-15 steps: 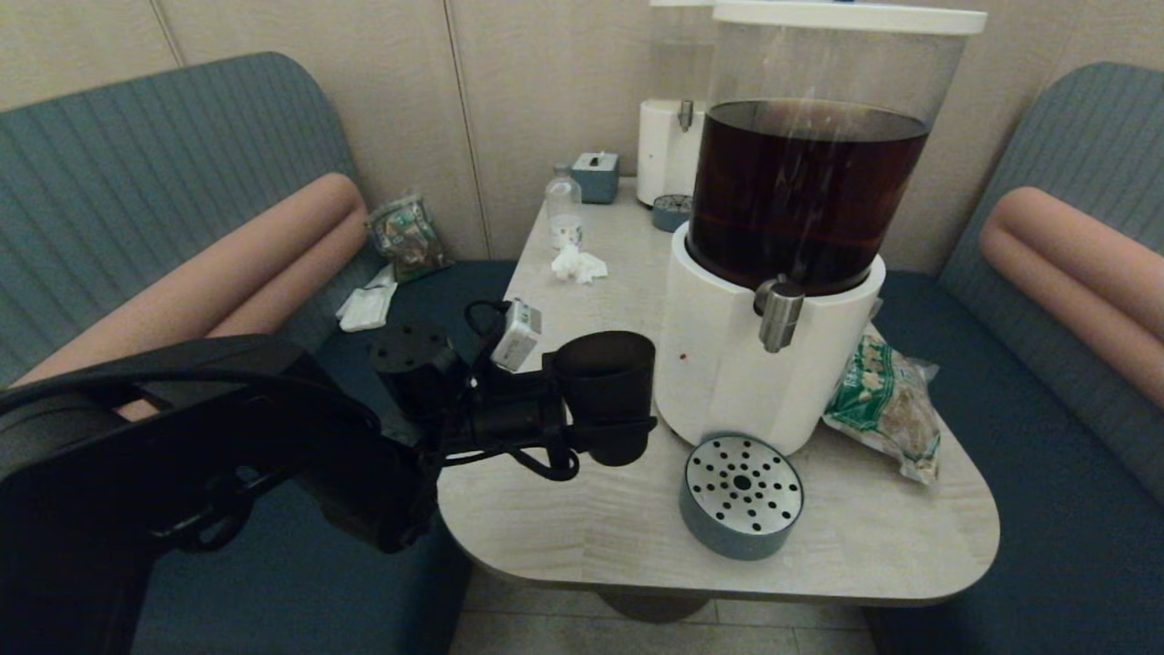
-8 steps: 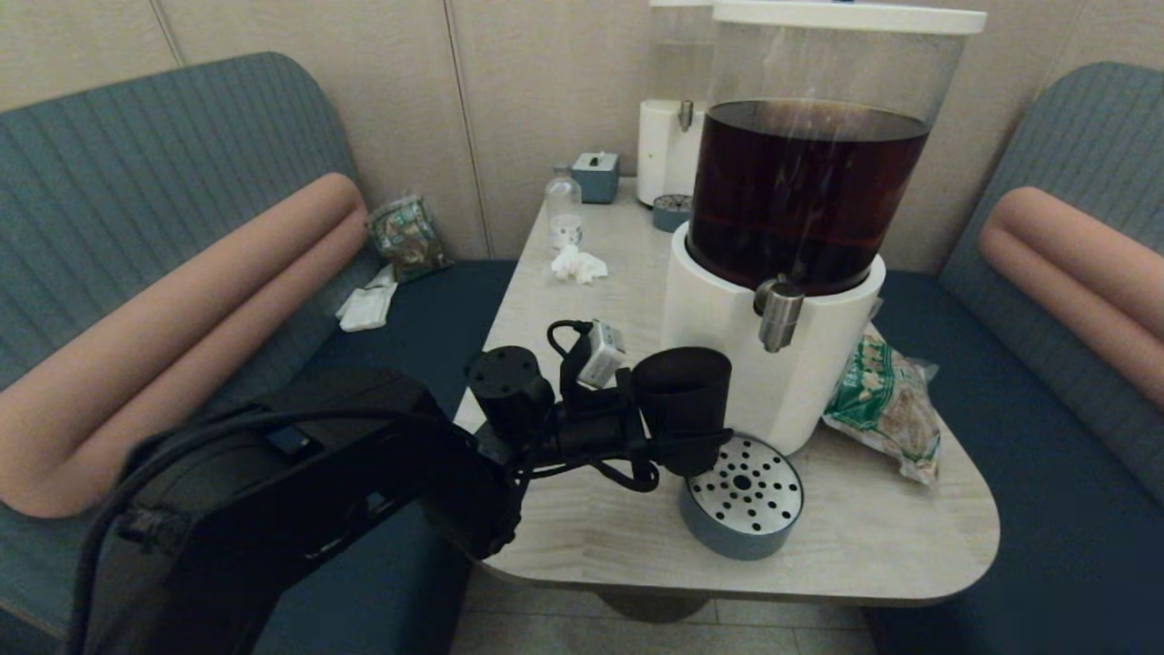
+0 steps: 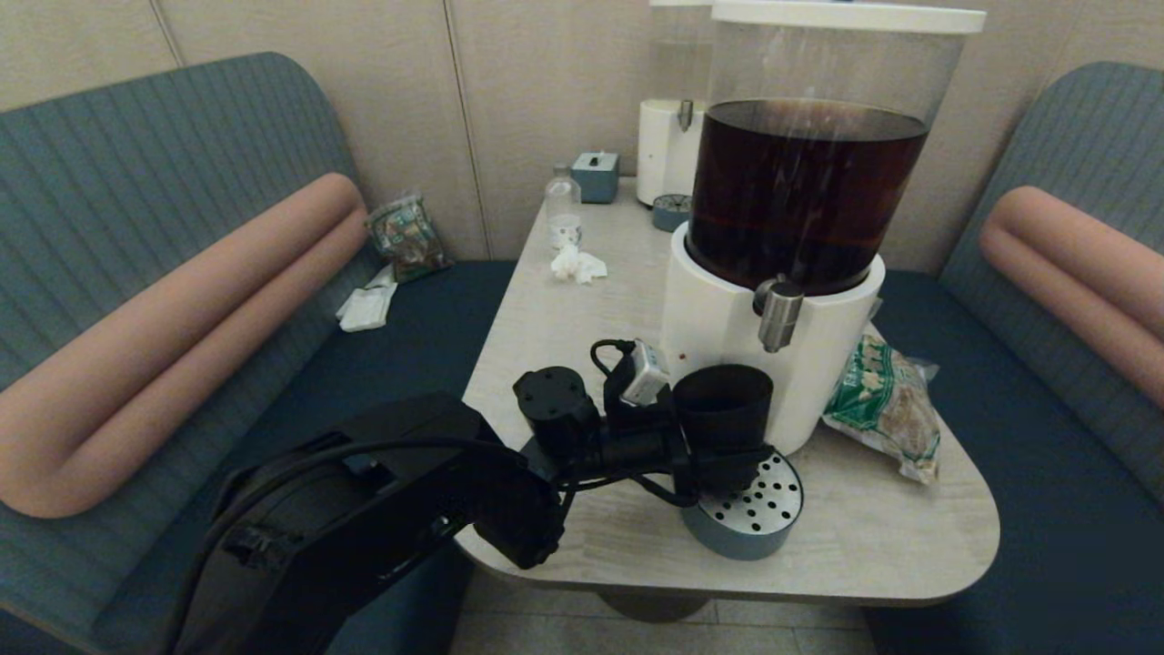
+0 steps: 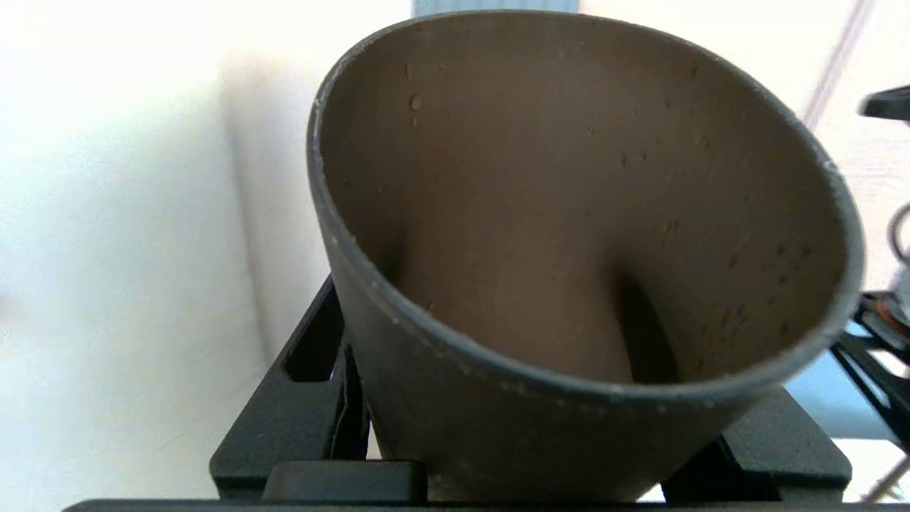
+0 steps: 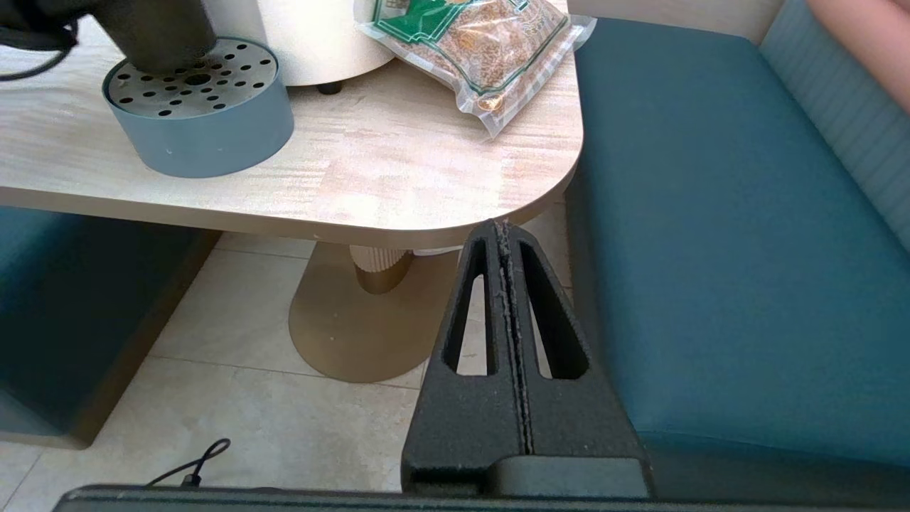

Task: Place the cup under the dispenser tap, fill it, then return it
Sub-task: Place it under the water dispenser

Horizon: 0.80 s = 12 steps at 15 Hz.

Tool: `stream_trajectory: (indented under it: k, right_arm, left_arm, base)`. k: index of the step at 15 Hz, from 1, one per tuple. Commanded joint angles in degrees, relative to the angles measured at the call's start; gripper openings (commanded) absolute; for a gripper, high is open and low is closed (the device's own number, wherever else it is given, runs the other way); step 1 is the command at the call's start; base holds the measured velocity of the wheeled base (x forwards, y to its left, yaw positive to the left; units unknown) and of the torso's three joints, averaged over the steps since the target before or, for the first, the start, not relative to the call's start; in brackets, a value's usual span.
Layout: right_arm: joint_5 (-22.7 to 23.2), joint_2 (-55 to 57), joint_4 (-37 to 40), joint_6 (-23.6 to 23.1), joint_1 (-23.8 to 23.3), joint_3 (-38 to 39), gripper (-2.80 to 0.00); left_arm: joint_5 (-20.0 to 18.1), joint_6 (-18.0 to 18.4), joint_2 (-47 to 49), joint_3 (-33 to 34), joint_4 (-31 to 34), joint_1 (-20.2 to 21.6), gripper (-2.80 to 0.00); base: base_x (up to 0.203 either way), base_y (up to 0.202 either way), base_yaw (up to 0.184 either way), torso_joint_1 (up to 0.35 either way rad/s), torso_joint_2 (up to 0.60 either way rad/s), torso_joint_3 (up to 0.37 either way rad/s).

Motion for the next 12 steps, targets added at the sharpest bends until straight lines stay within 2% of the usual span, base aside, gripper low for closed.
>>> stream_trajectory:
  k: [1,4,9,10,12]
  right_arm:
    - [0.04,0.06,0.02,-0.02,0.0,0.0,-2.8]
    - [0.04,0.06,0.02,-0.02,0.0,0.0,-2.8]
    - [0.04,0.06,0.02,-0.02,0.0,0.0,-2.8]
    - [0.04,0.06,0.02,-0.02,0.0,0.0,-2.8]
    - [0.04,0.06,0.02,-0.02,-0.05,0.0,-2.8]
  left_arm:
    - [0.01,-0.26,2.23,-1.83,-0.48,-0.46,-2.8]
    - [0.1,-0.48,4.19,-5.59,-0.48,-0.5,-2.8]
    - [0.1,-0.42,4.74,-5.59,-0.48,-0.5,-2.8]
    - [0.1,-0.43,4.85,-5.59,-0.48,-0.5,0.0]
    - [0.1,-0.43,4.8,-5.68,-0.48,-0.59,0.0]
  base:
    - [0.0,0.0,0.0,0.0,0.0,0.0]
    - [0.0,0.0,0.0,0.0,0.0,0.0]
    - [0.0,0.0,0.0,0.0,0.0,0.0]
    - [0.0,0.0,0.0,0.0,0.0,0.0]
    - [0.0,0.0,0.0,0.0,0.0,0.0]
